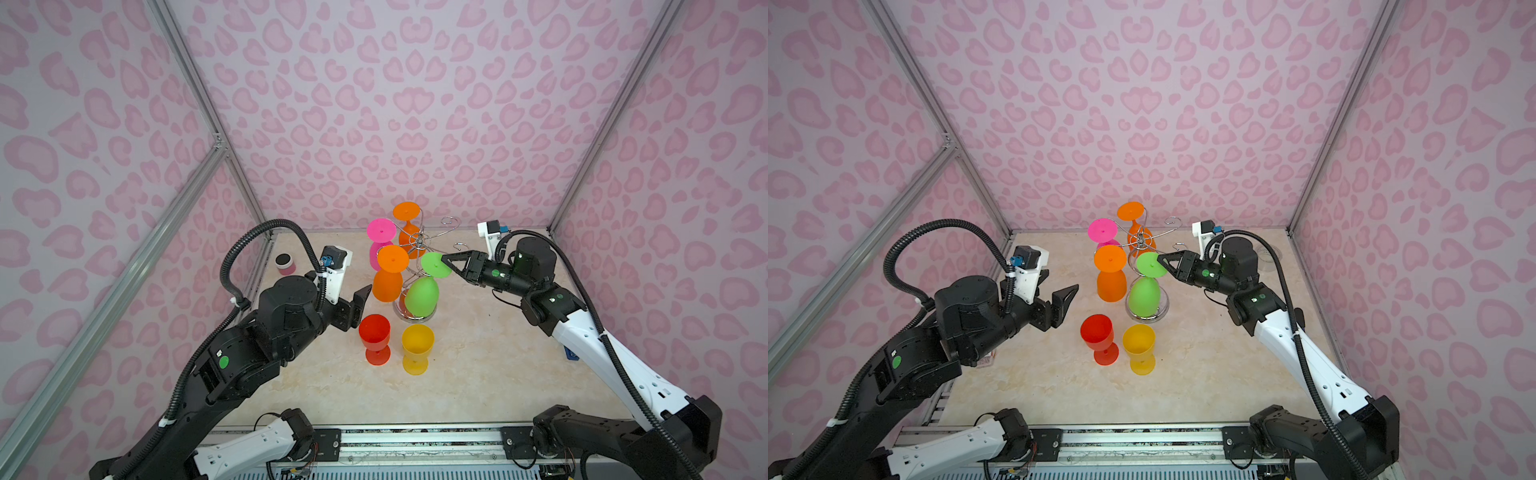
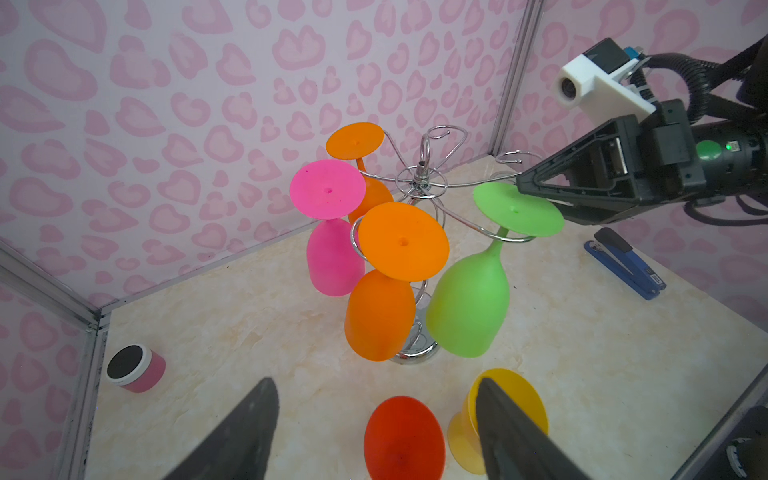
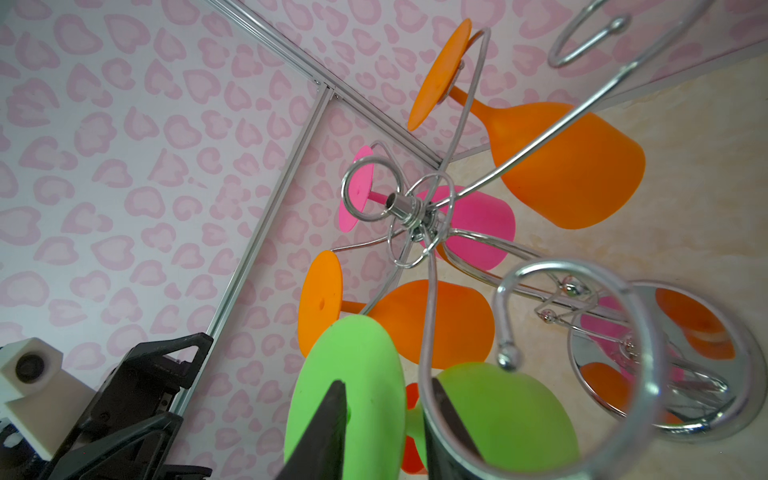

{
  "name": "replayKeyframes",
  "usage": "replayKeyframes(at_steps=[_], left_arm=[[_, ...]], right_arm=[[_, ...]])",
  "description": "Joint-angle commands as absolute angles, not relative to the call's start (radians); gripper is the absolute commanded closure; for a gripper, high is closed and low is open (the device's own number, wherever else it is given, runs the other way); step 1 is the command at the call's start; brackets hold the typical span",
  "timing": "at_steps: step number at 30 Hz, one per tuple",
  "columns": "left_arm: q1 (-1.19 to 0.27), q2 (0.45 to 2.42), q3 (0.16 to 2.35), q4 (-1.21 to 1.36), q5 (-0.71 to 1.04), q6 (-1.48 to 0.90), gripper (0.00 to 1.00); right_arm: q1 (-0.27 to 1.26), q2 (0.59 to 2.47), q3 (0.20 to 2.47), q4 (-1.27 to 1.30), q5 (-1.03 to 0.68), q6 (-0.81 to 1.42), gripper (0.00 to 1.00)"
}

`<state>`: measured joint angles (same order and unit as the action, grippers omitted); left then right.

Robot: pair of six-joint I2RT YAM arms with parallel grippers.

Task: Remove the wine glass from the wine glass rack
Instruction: 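Close the right gripper on the green glass's base on the rack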

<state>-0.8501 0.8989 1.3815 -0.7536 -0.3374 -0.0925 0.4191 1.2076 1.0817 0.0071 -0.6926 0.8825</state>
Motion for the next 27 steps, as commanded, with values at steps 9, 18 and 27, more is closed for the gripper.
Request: replayKeyframes(at_steps=[9,18,27], left_arm=[[-0.848,0.889,1.373,-0.72,-0.338,-0.086,0.24],[-0.847,0.879,1.365,-0.719,-0.337,-0.088,0.25],[-0.847,0.875,1.364,-0.718,-0.332,-0.089,0.25]], right_arm=[[0.42,1.203,1.068,0.103,-0.729,0.932,0.85],[0.421,1.209,1.061,0.182,-0.761,1.0,0.95],[0.414,1.213,1.058,0.237,-0.786,1.045,1.0]])
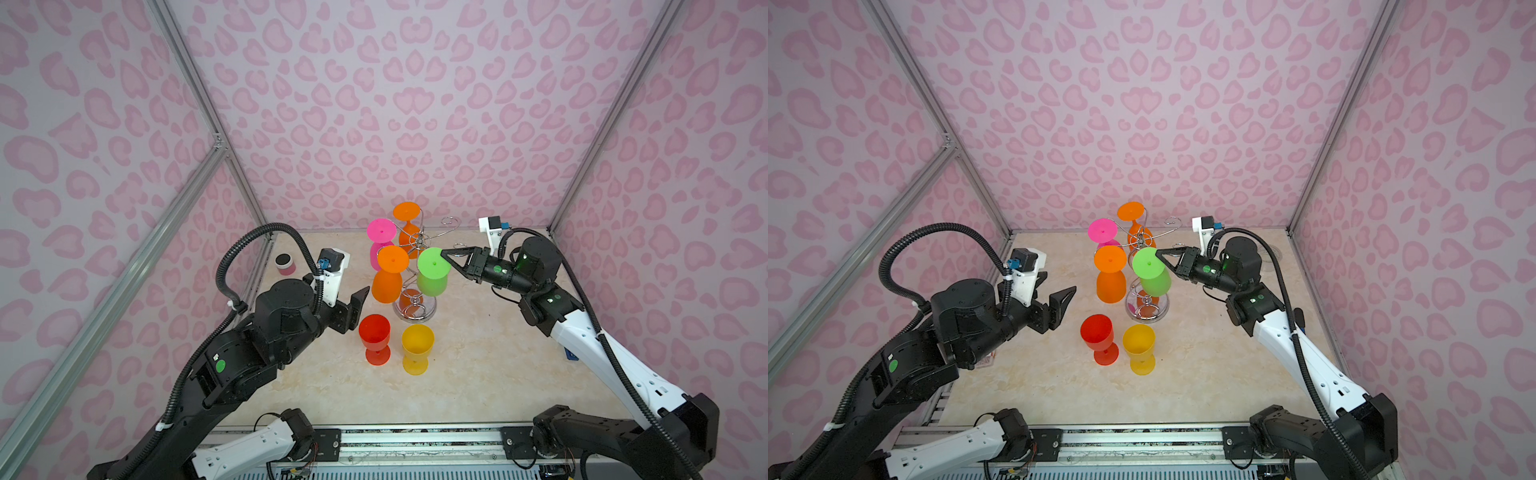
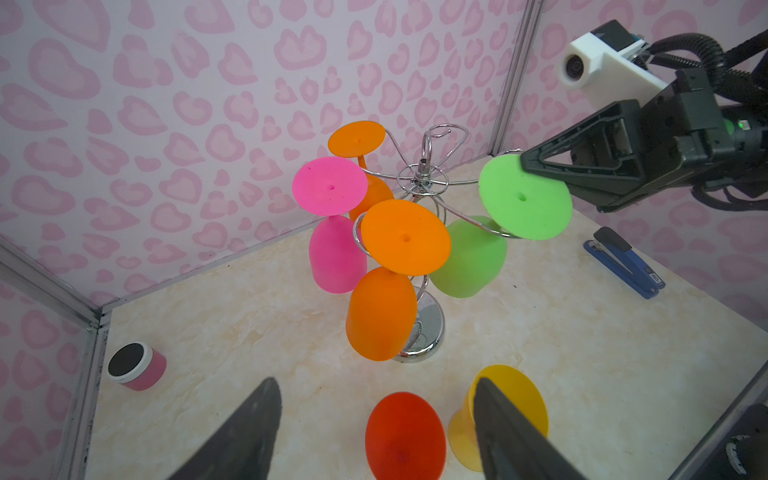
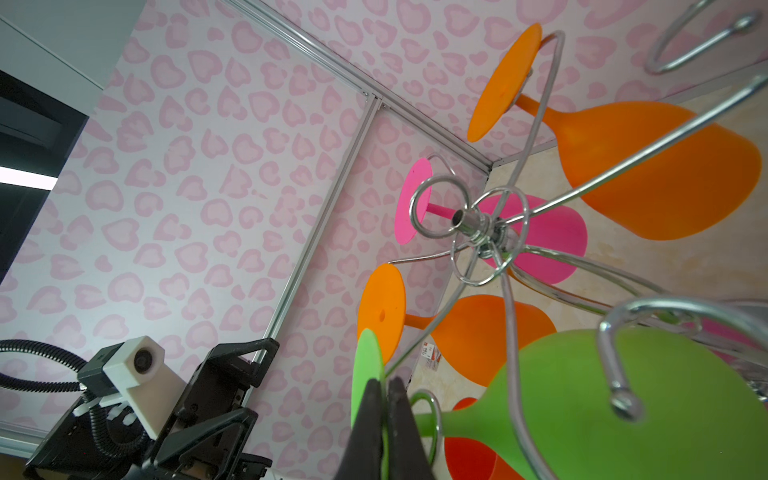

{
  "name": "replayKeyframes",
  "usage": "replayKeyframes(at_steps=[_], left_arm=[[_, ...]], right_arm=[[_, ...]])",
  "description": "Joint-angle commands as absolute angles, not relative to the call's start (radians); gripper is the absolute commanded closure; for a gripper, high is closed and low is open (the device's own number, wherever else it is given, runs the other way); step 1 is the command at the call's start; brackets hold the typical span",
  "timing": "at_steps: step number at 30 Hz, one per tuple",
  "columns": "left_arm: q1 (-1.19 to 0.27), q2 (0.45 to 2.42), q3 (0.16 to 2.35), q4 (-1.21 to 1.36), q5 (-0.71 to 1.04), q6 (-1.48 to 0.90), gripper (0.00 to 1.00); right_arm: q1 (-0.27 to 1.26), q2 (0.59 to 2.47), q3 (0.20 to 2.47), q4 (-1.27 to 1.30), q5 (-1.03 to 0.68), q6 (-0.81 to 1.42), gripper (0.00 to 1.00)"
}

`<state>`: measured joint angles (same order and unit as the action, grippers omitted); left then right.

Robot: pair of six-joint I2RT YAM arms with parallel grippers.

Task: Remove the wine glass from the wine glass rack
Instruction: 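Close the right gripper on the green glass's base on the rack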

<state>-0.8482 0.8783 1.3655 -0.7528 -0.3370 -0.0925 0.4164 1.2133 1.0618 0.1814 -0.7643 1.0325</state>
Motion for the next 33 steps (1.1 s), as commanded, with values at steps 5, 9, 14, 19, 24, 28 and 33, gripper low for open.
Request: replayKeyframes(at_steps=[5,9,14,19,24,28,33], left_arm=[[-0.848,0.879,1.367,-0.713,-0.333,-0.081,0.25],[-0.847,0.885,1.373,-0.711,-0.334,-0.072,0.25],[-0.846,0.89,1.373,-0.707,-0.331,-0.064,0.25],[-0.843,0.893,1.37,-0.703,-0.326,-0.061,0.25],[-0.839,0.893,1.361,-0.698,-0.324,-0.064,0.25],[-0.836,0.89,1.353,-0.689,-0.325,-0.064,0.25],[-0.828,0.887,1.351,-0.684,-0.317,-0.063,0.25]], right_arm=[[0.409,1.202,1.057,0.224,-0.788,1.046,1.0],[0.408,1.192,1.059,0.21,-0.795,1.042,1.0],[0.408,1.183,1.059,0.178,-0.8,1.029,1.0],[0.41,1.177,1.057,0.165,-0.811,1.024,1.0],[0.426,1.179,1.061,0.166,-0.811,1.022,1.0],[0.446,1.189,1.069,0.167,-0.808,1.021,1.0],[0.465,1.209,1.083,0.179,-0.803,1.024,1.0]])
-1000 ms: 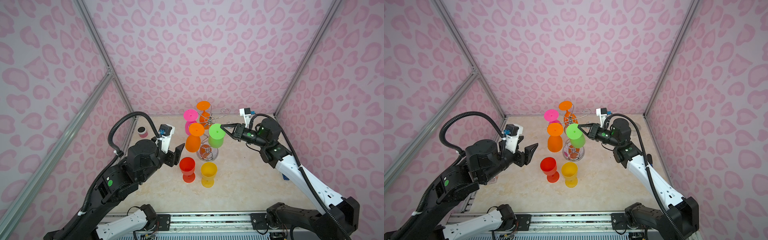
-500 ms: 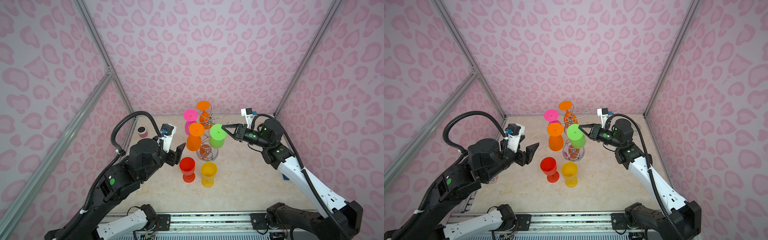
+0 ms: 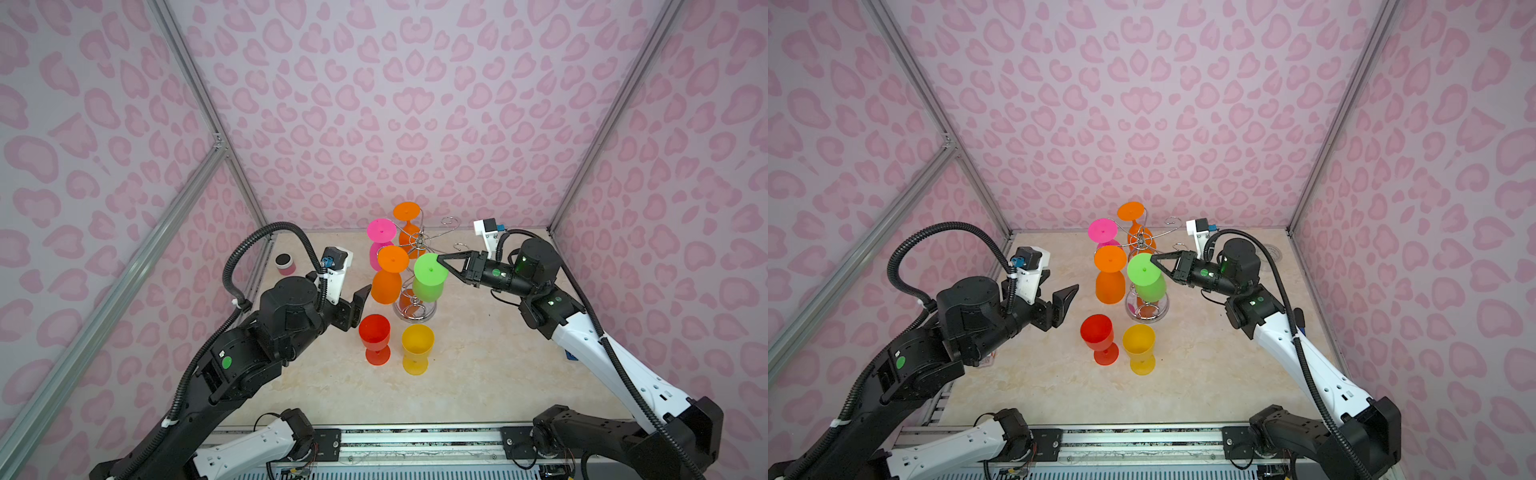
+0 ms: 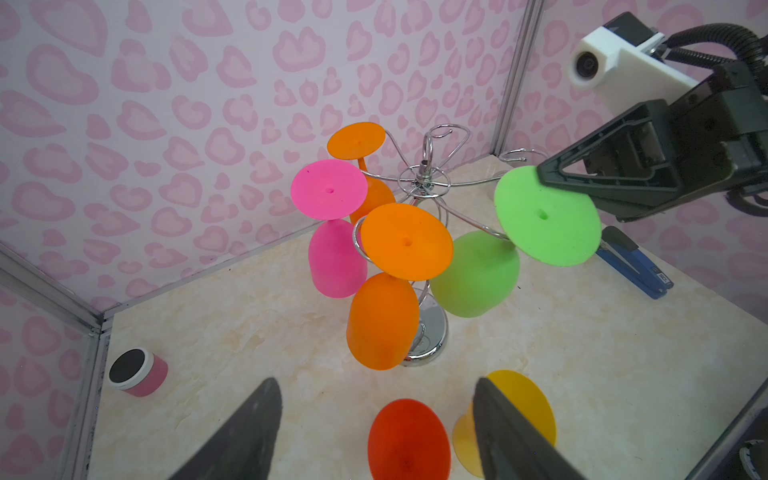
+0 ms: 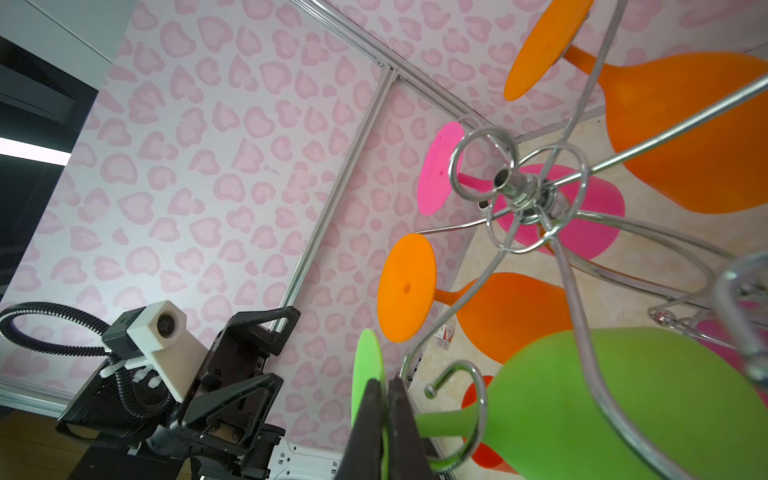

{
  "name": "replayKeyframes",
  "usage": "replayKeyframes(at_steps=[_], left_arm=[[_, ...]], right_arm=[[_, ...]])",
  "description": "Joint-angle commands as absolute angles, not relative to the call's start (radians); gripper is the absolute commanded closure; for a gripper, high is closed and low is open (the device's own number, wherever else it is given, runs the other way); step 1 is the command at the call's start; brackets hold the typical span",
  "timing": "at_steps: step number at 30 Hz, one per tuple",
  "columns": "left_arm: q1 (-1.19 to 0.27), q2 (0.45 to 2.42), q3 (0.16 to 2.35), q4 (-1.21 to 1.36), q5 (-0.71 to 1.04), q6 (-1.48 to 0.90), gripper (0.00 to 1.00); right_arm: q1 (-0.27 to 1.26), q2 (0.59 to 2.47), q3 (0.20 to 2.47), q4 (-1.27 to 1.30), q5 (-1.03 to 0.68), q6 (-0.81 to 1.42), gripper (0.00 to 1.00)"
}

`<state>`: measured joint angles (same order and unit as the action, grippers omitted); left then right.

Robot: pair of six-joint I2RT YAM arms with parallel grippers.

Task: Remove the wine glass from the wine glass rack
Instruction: 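Close the right gripper on the green glass's base on the rack, then lift the green glass off the rack with the right gripper while the left gripper rises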

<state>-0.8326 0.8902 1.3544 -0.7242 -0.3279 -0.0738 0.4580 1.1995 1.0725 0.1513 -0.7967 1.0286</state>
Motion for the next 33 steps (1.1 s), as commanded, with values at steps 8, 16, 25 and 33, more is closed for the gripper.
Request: replayKeyframes(at_steps=[8,16,25,33], left_arm=[[-0.822,0.881,1.351,-0.675,-0.307,-0.061,0.25],[-0.816,0.868,1.32,-0.673,-0.3,-0.064,0.25],[-0.811,0.868,1.314,-0.672,-0.284,-0.067,0.25],[-0.804,0.881,1.313,-0.668,-0.271,-0.066,0.26]], right_arm=[[0.477,1.263,1.11,0.234,-0.79,1.051,1.0],[0.477,1.311,1.159,0.232,-0.785,1.038,1.0],[0.44,1.332,1.173,0.221,-0.777,1.027,1.0],[0.376,1.281,1.154,0.195,-0.78,1.023,1.0]])
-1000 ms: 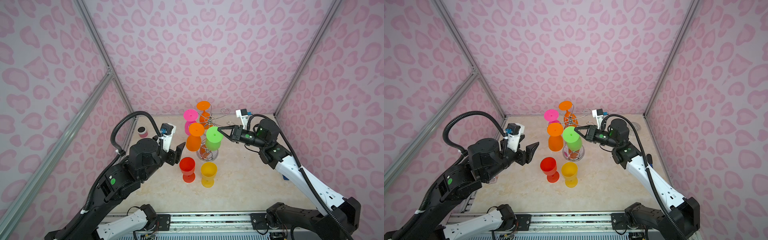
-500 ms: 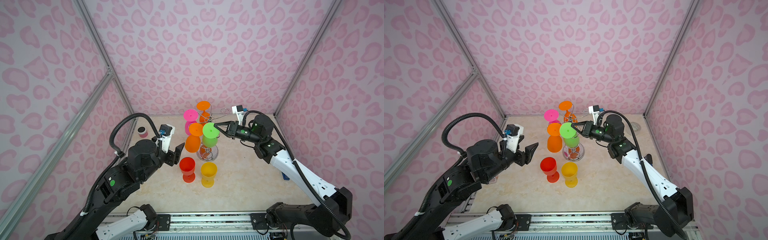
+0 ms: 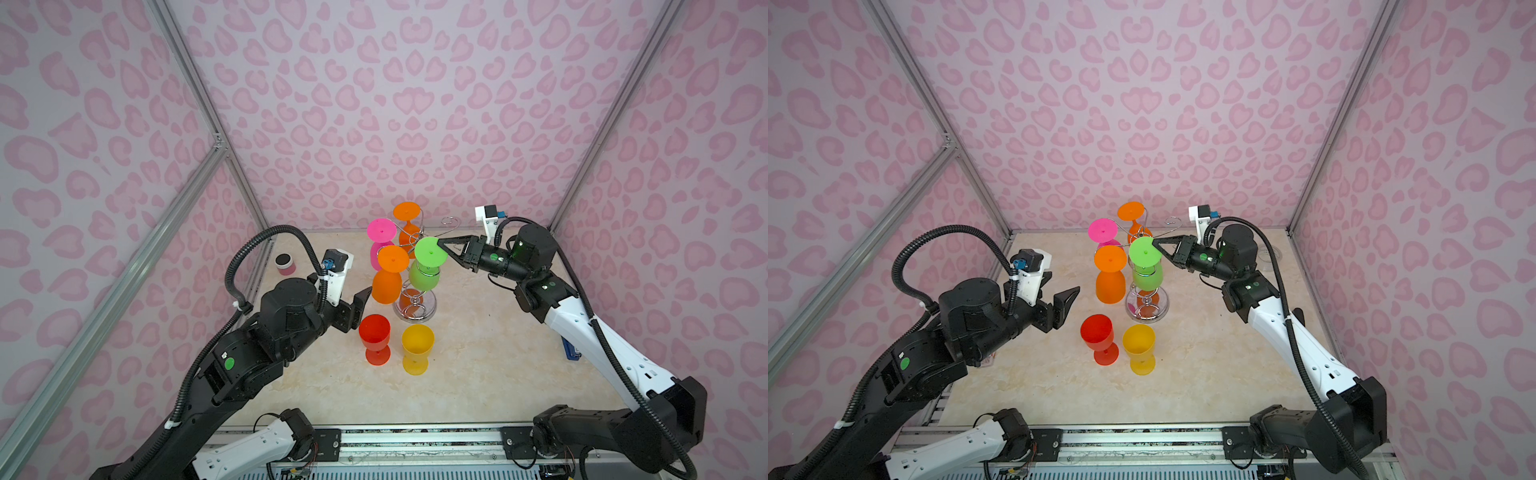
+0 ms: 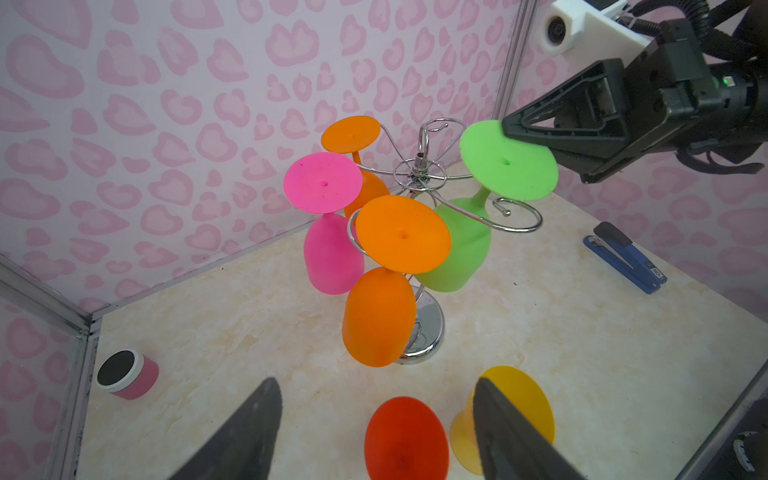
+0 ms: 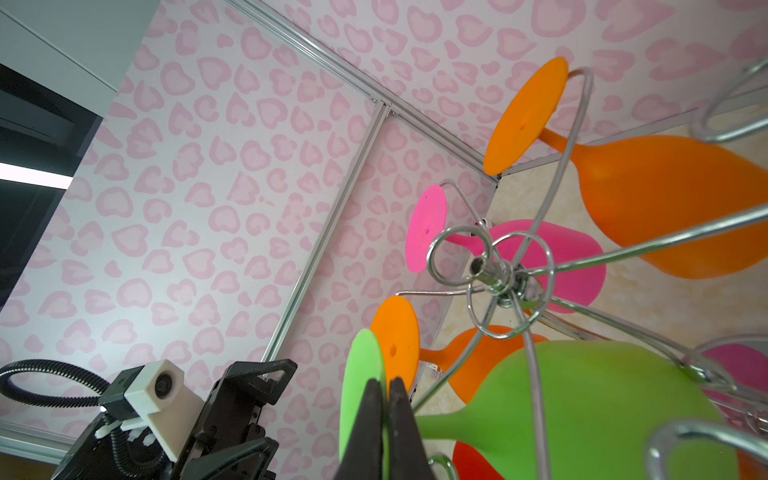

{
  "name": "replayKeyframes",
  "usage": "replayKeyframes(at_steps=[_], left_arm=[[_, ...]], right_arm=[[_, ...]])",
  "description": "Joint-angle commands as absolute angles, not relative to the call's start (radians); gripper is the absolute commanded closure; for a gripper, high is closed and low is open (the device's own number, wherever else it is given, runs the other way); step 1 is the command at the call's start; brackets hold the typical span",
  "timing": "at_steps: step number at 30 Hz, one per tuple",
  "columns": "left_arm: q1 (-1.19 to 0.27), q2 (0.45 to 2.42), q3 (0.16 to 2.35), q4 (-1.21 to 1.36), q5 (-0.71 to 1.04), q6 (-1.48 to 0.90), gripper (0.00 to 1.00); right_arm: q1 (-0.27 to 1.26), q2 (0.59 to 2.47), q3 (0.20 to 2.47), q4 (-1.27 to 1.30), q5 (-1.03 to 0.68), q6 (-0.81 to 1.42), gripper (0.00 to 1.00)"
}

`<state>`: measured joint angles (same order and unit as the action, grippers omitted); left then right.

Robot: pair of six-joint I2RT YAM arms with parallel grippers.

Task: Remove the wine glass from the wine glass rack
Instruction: 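Lift the green glass off the rack with the right gripper while the left gripper rises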

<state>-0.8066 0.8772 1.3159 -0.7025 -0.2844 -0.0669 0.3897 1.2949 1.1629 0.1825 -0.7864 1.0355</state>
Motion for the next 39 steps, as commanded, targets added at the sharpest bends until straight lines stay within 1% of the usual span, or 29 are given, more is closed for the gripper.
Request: replayKeyframes(at_steps=[1,11,18,22,26,29,32,35,37,39], left_arm=[[-0.803,0.882,1.315,-0.668,-0.27,-0.065,0.26],[-0.793,0.909,1.328,-0.664,-0.244,-0.057,0.26],[-0.778,0.933,1.339,-0.641,-0.214,-0.054,0.26],[-0.765,0.942,1.339,-0.609,-0.184,-0.054,0.26],[-0.747,0.95,1.361,-0.563,-0.13,-0.051,0.26],[-0.72,0.959,1.374,-0.52,-0.047,-0.056,0.25],[-0.667,0.965,1.369,-0.449,0.107,-0.078,0.26],[-0.581,0.969,1.351,-0.325,0.338,-0.132,0.26],[-0.518,0.985,1.3,-0.219,0.493,-0.199,0.26],[-0.478,1.01,1.289,-0.135,0.6,-0.257,0.26]], right_arm=[[0.369,1.273,1.15,0.187,-0.781,1.02,1.0],[0.304,1.162,1.075,0.124,-0.804,1.008,1.0],[0.252,1.041,1.068,-0.053,-0.828,0.932,1.0],[0.196,0.987,1.083,-0.097,-0.904,0.918,1.0],[0.143,0.955,1.102,-0.05,-1.016,0.957,1.0],[0.113,0.943,1.104,0.099,-1.087,1.064,1.0],[0.103,0.946,1.098,0.324,-1.109,1.211,1.0],[0.103,0.969,1.089,0.577,-1.086,1.362,1.0],[0.103,0.999,1.082,0.767,-1.055,1.469,1.0],[0.103,1.034,1.079,0.925,-1.015,1.553,1.0]])
